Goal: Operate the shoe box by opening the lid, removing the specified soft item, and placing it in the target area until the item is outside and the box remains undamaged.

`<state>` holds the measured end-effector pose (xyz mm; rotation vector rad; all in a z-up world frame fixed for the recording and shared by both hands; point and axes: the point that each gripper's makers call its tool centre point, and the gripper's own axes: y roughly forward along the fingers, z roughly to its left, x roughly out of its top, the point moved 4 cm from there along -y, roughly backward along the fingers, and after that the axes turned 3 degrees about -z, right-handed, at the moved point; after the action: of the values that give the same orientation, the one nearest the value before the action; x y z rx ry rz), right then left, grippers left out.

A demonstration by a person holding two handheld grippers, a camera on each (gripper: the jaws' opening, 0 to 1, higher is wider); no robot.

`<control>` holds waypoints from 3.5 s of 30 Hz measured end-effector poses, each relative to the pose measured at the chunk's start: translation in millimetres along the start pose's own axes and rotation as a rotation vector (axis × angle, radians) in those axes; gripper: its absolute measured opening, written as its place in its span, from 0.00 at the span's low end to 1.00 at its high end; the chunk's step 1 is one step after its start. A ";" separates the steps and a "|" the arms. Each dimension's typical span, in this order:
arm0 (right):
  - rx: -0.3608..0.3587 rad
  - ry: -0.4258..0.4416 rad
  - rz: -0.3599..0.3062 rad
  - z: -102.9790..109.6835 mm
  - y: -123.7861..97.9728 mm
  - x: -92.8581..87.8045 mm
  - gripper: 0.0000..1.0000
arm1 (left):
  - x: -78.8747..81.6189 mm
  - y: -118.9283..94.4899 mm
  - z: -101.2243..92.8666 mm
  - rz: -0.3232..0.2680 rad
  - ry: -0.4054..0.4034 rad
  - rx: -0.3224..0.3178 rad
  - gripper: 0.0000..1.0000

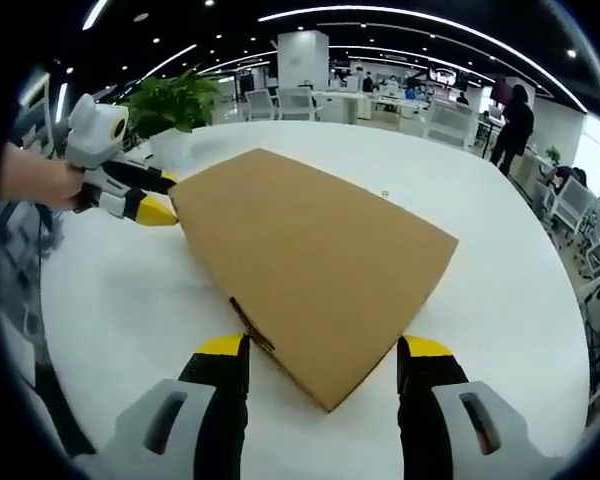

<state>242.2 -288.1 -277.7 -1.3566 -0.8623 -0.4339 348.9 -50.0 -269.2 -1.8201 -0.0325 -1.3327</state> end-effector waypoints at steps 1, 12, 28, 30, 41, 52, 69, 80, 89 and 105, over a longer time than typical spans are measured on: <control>0.000 -0.001 0.000 -0.1 0.0 0.1 0.58 | -0.3 -0.3 -0.1 -0.001 -0.002 0.001 0.45; 0.011 -0.014 0.000 0.0 -1.1 -1.0 0.58 | -3.2 -3.7 -3.2 0.003 -0.011 0.012 0.45; 0.037 -0.045 0.006 0.7 -2.4 -2.6 0.59 | -9.7 -12.3 -9.8 0.010 -0.040 0.036 0.44; 0.037 -0.046 0.005 1.0 -2.5 -2.7 0.59 | -10.2 -13.1 -10.8 0.012 -0.043 0.041 0.44; 0.041 -0.062 0.000 3.6 -4.2 -5.4 0.58 | -17.1 -21.3 -17.4 0.000 -0.067 0.066 0.44; 0.057 -0.076 -0.008 4.4 -6.1 -7.2 0.58 | -21.3 -26.4 -22.1 0.000 -0.080 0.082 0.44; 0.079 -0.096 -0.002 4.6 -7.2 -8.4 0.58 | -26.2 -31.8 -27.8 -0.008 -0.098 0.104 0.44; 0.084 -0.101 -0.001 5.2 -7.9 -9.1 0.58 | -27.9 -33.9 -29.9 -0.009 -0.104 0.111 0.44; 0.089 -0.104 -0.001 6.1 -8.7 -9.8 0.58 | -29.9 -35.9 -31.1 -0.009 -0.108 0.117 0.44; 0.101 -0.114 -0.002 7.0 -9.9 -11.7 0.58 | -33.9 -40.0 -35.3 -0.017 -0.118 0.129 0.44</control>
<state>225.7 -285.7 -280.1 -1.2966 -0.9668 -0.3125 288.2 -32.3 -269.4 -1.7901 -0.1930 -1.2053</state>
